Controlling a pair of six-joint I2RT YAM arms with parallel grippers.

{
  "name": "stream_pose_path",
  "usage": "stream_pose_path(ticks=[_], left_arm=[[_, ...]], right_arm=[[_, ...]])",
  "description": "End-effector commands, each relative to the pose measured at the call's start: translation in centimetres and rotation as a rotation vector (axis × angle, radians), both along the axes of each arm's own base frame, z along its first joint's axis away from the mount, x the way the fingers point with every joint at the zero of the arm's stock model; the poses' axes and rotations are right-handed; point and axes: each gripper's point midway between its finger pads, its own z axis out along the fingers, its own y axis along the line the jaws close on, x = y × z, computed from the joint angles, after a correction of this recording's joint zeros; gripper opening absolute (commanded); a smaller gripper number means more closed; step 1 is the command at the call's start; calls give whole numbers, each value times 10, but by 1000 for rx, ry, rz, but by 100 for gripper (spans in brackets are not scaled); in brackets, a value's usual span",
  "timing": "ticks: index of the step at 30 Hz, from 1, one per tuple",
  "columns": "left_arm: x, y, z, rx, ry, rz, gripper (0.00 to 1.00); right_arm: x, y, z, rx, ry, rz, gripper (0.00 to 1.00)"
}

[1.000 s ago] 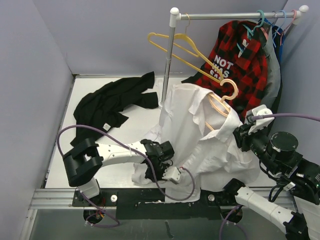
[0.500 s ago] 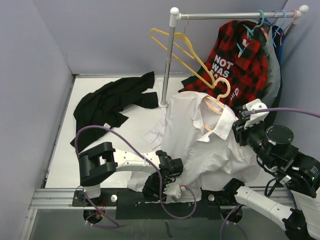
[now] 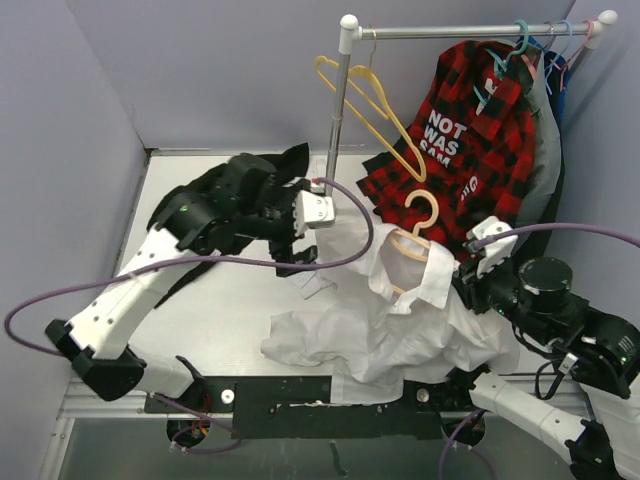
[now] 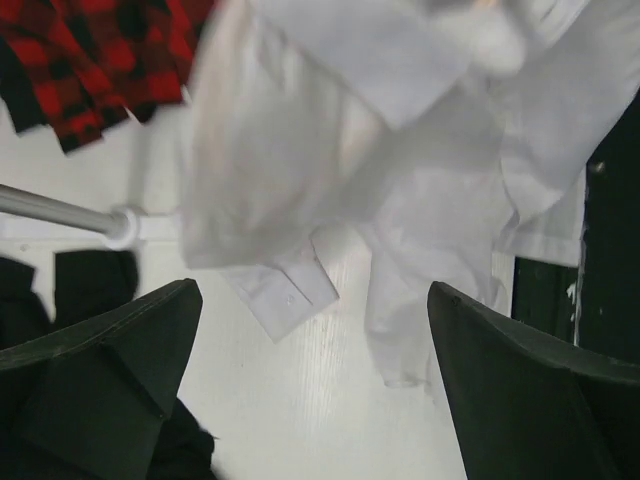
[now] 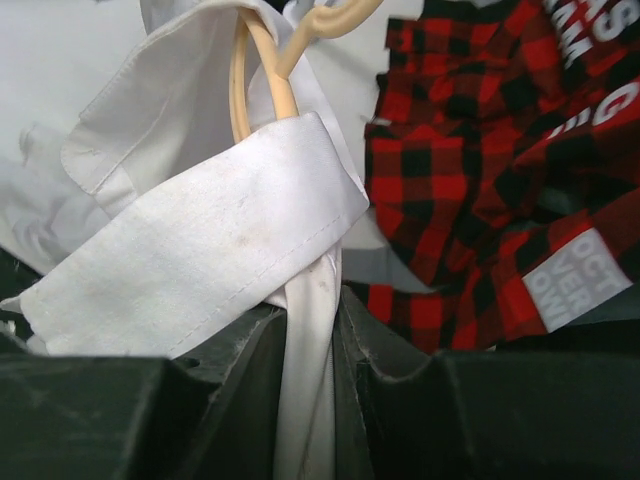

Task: Place the shirt on the hanger

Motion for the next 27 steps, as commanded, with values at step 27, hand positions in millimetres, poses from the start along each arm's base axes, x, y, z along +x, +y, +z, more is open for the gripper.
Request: stream_pose_path(ticks=[27], left_arm=[[44, 78, 119, -323, -5, 361, 98]], right_arm=[[93, -25, 53, -231, -243, -371, 0]])
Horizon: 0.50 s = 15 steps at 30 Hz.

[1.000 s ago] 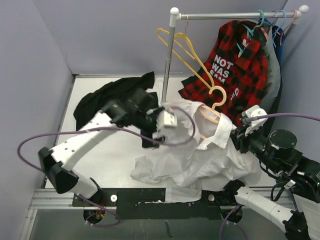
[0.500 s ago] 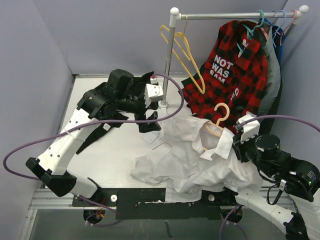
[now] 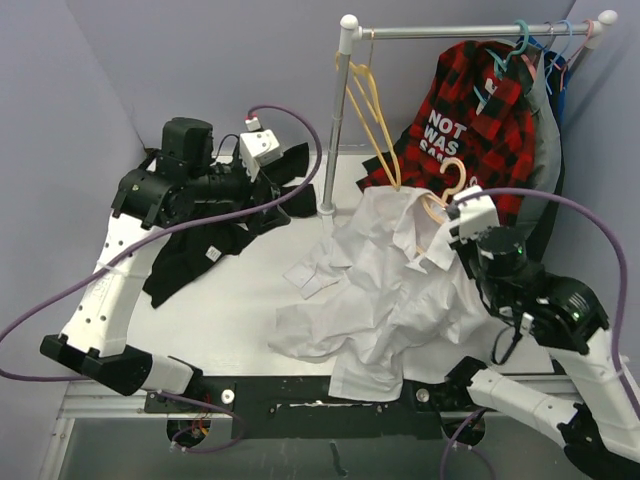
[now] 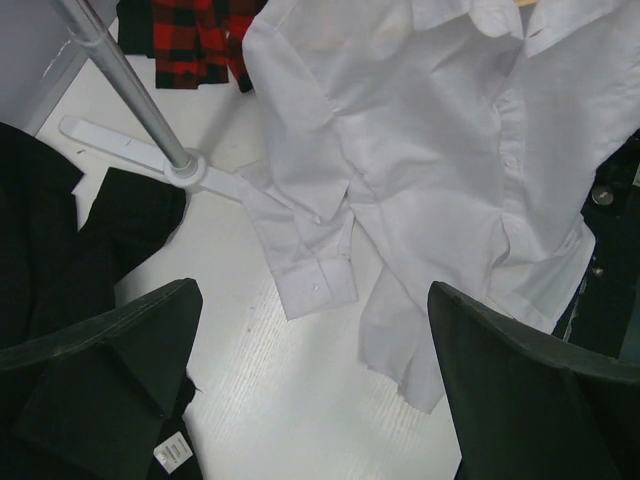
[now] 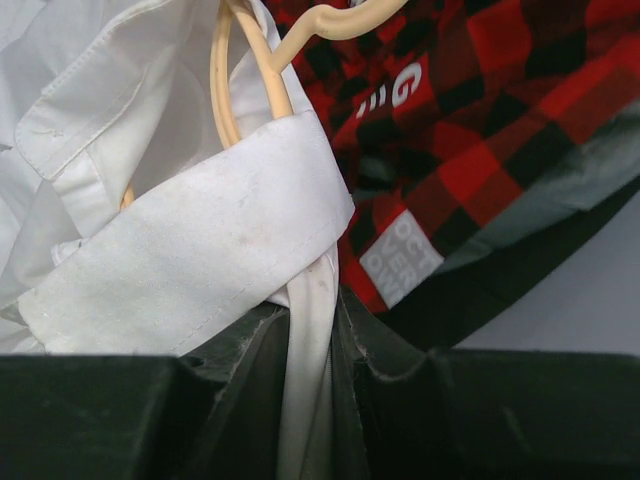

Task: Place the shirt on the hanger

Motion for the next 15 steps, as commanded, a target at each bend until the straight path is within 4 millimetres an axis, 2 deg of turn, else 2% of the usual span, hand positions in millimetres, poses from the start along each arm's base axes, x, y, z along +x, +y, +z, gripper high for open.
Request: stream_pose_path(ticks=[1, 4, 7, 9, 15], left_arm=[[-19, 19, 46, -61, -104, 25, 98], [-15, 32, 54, -66, -121, 69, 98], [-18, 35, 64, -94, -132, 61, 98], [-18, 38, 68, -108, -133, 65, 98], [-17, 45, 74, -138, -128, 74, 98]], right_arm=[[55, 28, 72, 14, -236, -2, 0], [90, 38, 80, 11, -231, -2, 0], [119, 24, 80, 87, -210, -35, 0], [128, 22, 86, 110, -245, -35, 0], [137, 19, 109, 99, -322, -46, 0]])
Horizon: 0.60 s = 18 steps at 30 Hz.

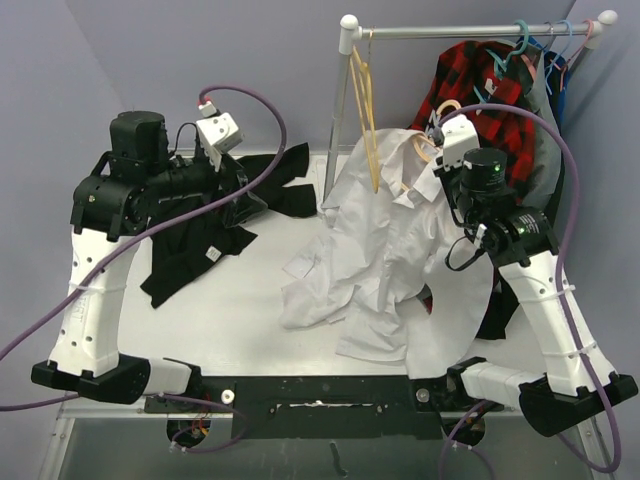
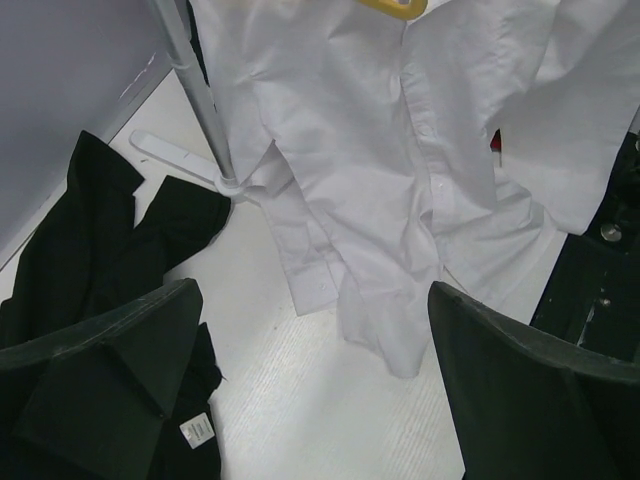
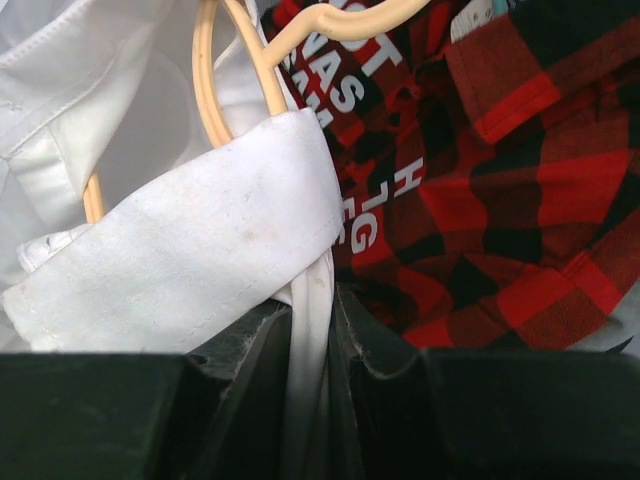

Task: Place the shirt on the hanger

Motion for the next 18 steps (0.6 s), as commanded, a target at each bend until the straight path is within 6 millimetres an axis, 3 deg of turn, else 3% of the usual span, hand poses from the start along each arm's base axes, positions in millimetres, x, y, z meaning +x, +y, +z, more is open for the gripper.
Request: stream_pose_path(ticks=[1, 8, 11, 18], left_arm=[[-12, 4, 26, -67, -43, -21, 98], [-12, 24, 41, -229, 33, -48, 98], [-14, 31, 39, -219, 33, -35, 98], [-15, 35, 33, -181, 34, -17, 98]], right_arm=[[7, 6, 82, 72, -269, 34, 0], [18, -6, 126, -29, -355, -11, 0], [22, -7, 147, -61, -400, -13, 0], [44, -6, 165, -95, -430, -13, 0]])
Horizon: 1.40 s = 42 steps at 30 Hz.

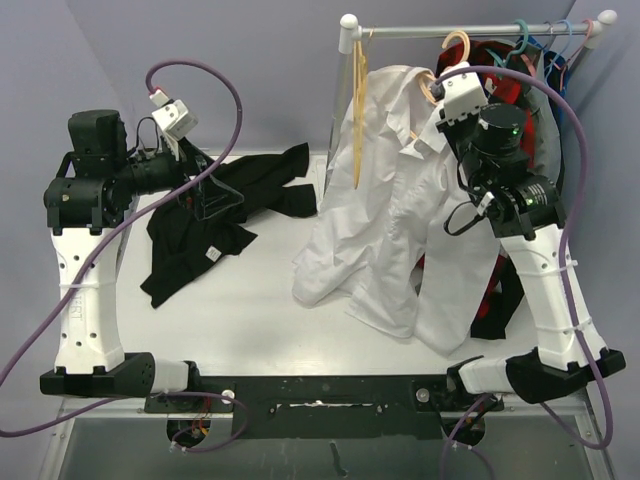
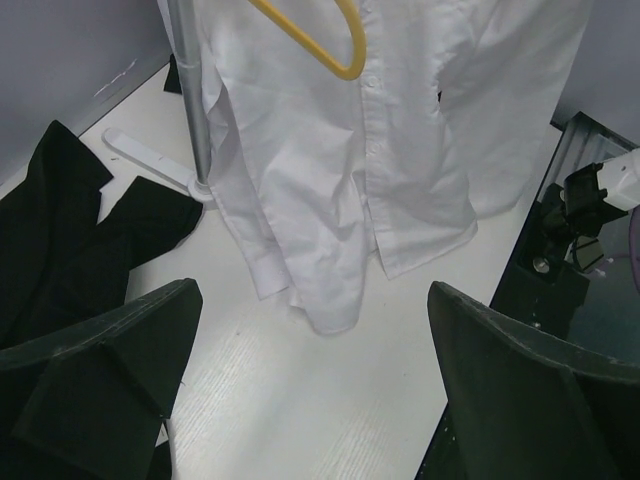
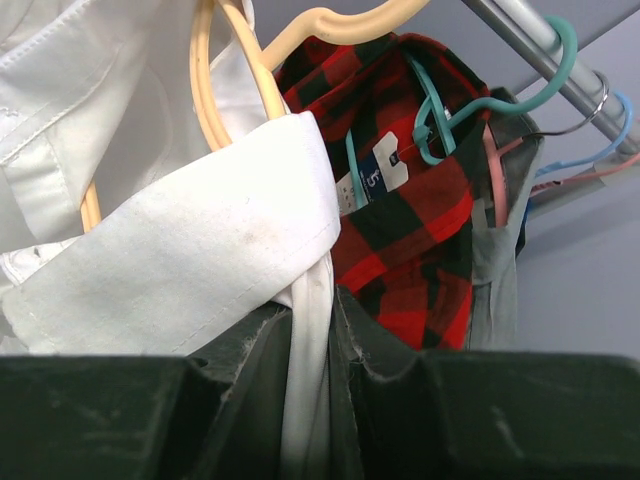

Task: Place the shirt on the hanger

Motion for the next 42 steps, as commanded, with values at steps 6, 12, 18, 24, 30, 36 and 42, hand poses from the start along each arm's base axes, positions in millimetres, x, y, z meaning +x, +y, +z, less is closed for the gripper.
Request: stream_pose_path(ticks=[6, 12, 18, 24, 30, 36, 42], left_arm=[[-13, -3, 16, -2, -64, -38, 98], [-10, -4, 8, 2, -48, -45, 98], [-7, -4, 4, 4, -36, -45, 98], [-5, -4, 1, 5, -28, -48, 98], [-4, -4, 0, 6, -26, -44, 98], [-2, -4, -7, 6, -10, -44, 98], [-18, -5, -19, 18, 25, -93, 98]], right_arm=[[24, -26, 71, 43, -213, -54, 0], [23, -40, 87, 72, -260, -56, 0], [21, -44, 88, 105, -289, -49, 0], [45, -46, 80, 137, -261, -35, 0], [67, -40, 63, 156, -217, -18, 0], [77, -38, 42, 178, -165, 2, 0], [64, -37, 28, 207, -135, 3, 41]])
